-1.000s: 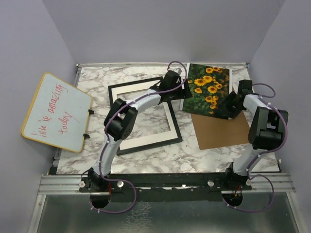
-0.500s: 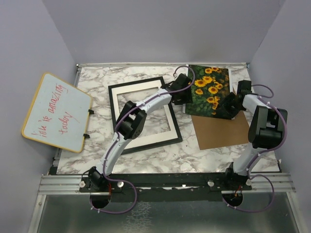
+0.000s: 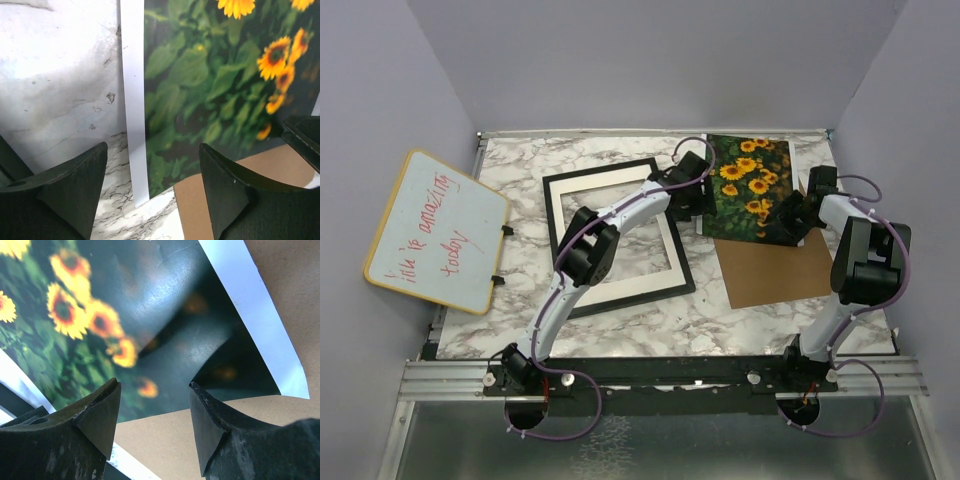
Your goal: Put the photo into the frame
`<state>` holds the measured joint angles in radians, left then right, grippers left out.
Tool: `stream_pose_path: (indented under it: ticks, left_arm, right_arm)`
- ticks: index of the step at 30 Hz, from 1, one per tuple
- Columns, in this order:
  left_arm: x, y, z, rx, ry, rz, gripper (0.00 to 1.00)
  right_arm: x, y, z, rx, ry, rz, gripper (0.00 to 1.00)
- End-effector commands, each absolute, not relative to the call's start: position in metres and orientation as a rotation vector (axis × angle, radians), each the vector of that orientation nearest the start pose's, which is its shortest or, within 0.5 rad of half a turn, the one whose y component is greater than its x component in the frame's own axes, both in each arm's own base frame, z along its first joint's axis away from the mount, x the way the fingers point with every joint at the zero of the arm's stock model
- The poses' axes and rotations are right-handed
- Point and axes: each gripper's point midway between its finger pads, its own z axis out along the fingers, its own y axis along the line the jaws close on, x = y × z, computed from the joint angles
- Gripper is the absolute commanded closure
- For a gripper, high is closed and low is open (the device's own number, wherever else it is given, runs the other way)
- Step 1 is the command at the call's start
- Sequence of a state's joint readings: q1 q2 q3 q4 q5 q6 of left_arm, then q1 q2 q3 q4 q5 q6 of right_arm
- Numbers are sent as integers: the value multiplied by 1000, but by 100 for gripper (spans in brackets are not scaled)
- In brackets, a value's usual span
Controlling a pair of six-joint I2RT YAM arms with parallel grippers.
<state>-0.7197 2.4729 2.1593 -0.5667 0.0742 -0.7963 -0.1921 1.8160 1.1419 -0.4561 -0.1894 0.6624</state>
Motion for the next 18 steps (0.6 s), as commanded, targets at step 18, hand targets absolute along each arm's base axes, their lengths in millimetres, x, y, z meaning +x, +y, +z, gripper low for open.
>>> stream_pose_path:
  ticks: [18]
  left_arm:
    - [390,-466,37,-246,2754,-1284,60]
  right_arm:
    - [382,-3,7,1137,2560,500,41]
